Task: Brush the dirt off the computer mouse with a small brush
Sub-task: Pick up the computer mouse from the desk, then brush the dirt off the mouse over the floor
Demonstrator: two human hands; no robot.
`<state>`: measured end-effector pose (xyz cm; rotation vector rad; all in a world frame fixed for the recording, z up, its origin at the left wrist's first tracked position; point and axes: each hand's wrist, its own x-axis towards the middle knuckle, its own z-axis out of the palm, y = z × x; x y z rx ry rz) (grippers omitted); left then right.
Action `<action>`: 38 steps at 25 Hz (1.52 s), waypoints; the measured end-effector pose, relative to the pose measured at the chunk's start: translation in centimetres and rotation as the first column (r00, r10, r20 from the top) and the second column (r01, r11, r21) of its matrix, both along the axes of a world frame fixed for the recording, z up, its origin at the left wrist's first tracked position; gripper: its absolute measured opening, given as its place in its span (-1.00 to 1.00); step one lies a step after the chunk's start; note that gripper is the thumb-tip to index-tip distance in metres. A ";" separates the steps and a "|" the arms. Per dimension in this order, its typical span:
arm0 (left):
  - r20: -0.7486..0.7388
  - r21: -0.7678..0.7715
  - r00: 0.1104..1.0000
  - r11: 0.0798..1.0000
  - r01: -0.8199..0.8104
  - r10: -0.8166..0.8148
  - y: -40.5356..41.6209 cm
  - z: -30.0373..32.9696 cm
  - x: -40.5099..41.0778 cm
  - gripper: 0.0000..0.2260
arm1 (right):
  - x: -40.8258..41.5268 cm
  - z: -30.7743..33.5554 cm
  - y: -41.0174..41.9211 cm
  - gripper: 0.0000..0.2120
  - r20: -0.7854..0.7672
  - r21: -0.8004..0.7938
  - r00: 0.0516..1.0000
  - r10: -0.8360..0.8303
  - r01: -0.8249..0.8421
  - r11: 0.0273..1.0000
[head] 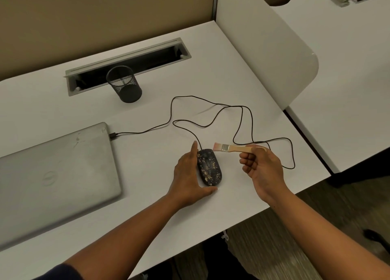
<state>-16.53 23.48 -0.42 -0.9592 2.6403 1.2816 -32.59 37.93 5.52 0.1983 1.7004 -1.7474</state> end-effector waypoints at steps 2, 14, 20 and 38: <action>-0.002 0.003 1.000 1.000 -0.012 0.012 -0.1 0.0 -0.2 0.33 | 0.0 0.0 0.0 -0.84 -0.004 -0.001 1.000 0.008 -0.008 1.000; -0.137 0.126 0.991 0.992 0.028 -0.010 0.1 1.5 1.9 0.31 | 0.7 1.7 0.3 -0.90 0.132 -0.125 0.991 -0.022 0.039 0.991; -0.220 0.070 0.960 0.979 0.194 -0.174 0.5 4.5 4.8 0.27 | 4.5 3.9 2.2 -0.87 0.173 -0.166 0.979 -0.109 0.138 0.976; -0.267 0.023 0.695 0.716 0.698 -0.668 8.5 8.4 12.0 0.30 | 22.4 7.9 19.1 -0.79 0.126 -0.168 0.817 -0.562 0.576 0.800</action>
